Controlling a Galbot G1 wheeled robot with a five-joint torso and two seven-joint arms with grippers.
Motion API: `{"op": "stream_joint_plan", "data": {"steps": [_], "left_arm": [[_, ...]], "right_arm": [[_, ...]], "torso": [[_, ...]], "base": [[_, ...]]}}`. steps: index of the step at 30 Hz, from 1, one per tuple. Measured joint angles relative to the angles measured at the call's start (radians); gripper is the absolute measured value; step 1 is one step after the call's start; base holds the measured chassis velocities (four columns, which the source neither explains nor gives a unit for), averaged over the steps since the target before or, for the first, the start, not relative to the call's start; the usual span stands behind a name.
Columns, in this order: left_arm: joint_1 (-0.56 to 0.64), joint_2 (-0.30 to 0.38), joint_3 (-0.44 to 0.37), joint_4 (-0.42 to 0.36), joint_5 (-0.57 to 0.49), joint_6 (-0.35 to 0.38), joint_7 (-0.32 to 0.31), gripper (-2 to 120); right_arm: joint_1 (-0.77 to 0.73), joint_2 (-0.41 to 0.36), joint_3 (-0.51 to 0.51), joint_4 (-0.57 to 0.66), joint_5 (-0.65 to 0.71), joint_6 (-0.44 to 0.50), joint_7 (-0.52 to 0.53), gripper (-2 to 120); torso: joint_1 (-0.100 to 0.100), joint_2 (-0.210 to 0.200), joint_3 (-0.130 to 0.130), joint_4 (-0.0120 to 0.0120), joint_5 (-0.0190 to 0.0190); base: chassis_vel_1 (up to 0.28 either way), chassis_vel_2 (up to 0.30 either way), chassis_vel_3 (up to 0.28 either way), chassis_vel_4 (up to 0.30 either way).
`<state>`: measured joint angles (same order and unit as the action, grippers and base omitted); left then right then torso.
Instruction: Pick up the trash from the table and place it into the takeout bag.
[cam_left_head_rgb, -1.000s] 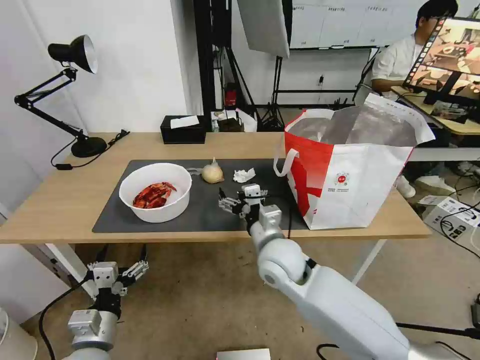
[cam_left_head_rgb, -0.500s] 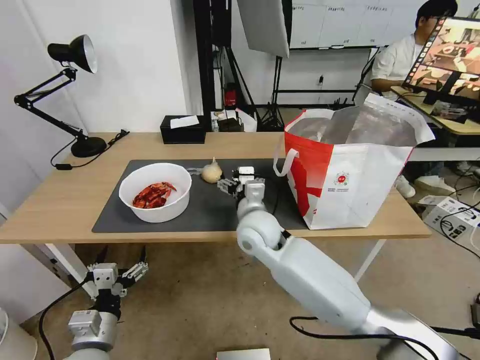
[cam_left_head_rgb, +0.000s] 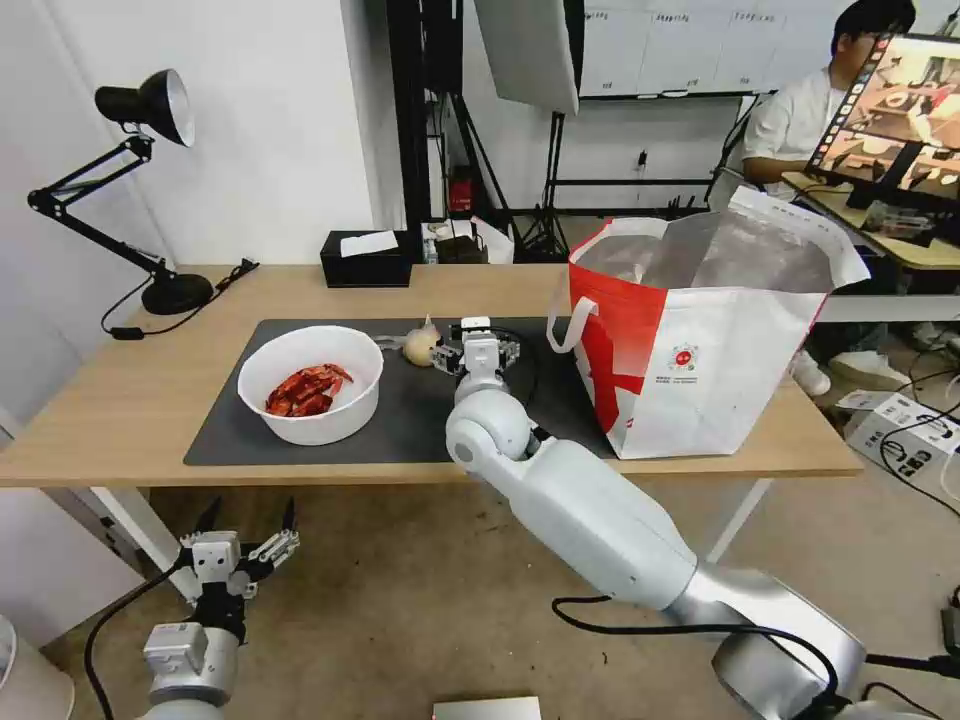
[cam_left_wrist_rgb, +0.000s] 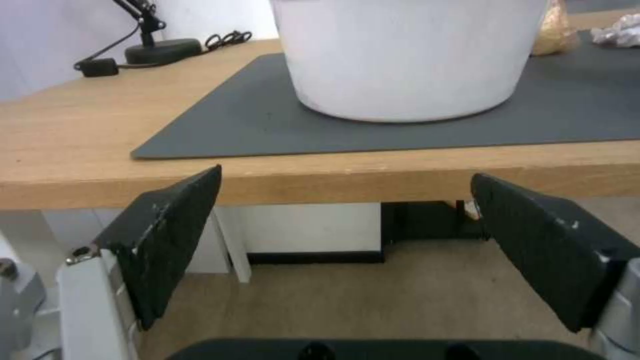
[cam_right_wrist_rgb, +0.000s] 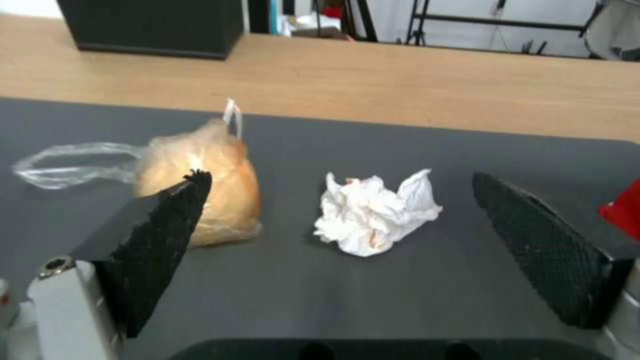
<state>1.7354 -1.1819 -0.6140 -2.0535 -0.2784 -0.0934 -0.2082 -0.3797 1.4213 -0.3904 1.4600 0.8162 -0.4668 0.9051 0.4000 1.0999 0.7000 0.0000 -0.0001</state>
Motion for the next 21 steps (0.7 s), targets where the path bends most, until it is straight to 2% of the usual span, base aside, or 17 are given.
{"op": "stream_joint_plan", "data": {"steps": [7, 13, 21], "left_arm": [[-0.003, 0.003, 0.001, -0.002, -0.010, 0.000, 0.002, 100], [-0.017, 0.006, 0.003, -0.006, -0.022, 0.000, 0.007, 100], [-0.015, 0.009, -0.004, -0.014, -0.029, 0.000, 0.008, 100]], "right_arm": [[0.040, 0.030, -0.006, -0.073, 0.031, -0.029, 0.004, 100], [0.095, 0.085, 0.003, -0.195, 0.055, -0.046, 0.003, 100], [0.125, 0.110, 0.025, -0.261, 0.065, -0.050, -0.014, 100]], "torso": [[0.000, 0.000, 0.000, 0.0000, 0.0000], [0.000, 0.000, 0.000, 0.0000, 0.0000], [0.000, 0.000, 0.000, 0.0001, 0.0000]], "base": [[0.000, 0.000, 0.000, 0.000], [0.000, 0.000, 0.000, 0.000], [0.000, 0.000, 0.000, 0.000]]}}
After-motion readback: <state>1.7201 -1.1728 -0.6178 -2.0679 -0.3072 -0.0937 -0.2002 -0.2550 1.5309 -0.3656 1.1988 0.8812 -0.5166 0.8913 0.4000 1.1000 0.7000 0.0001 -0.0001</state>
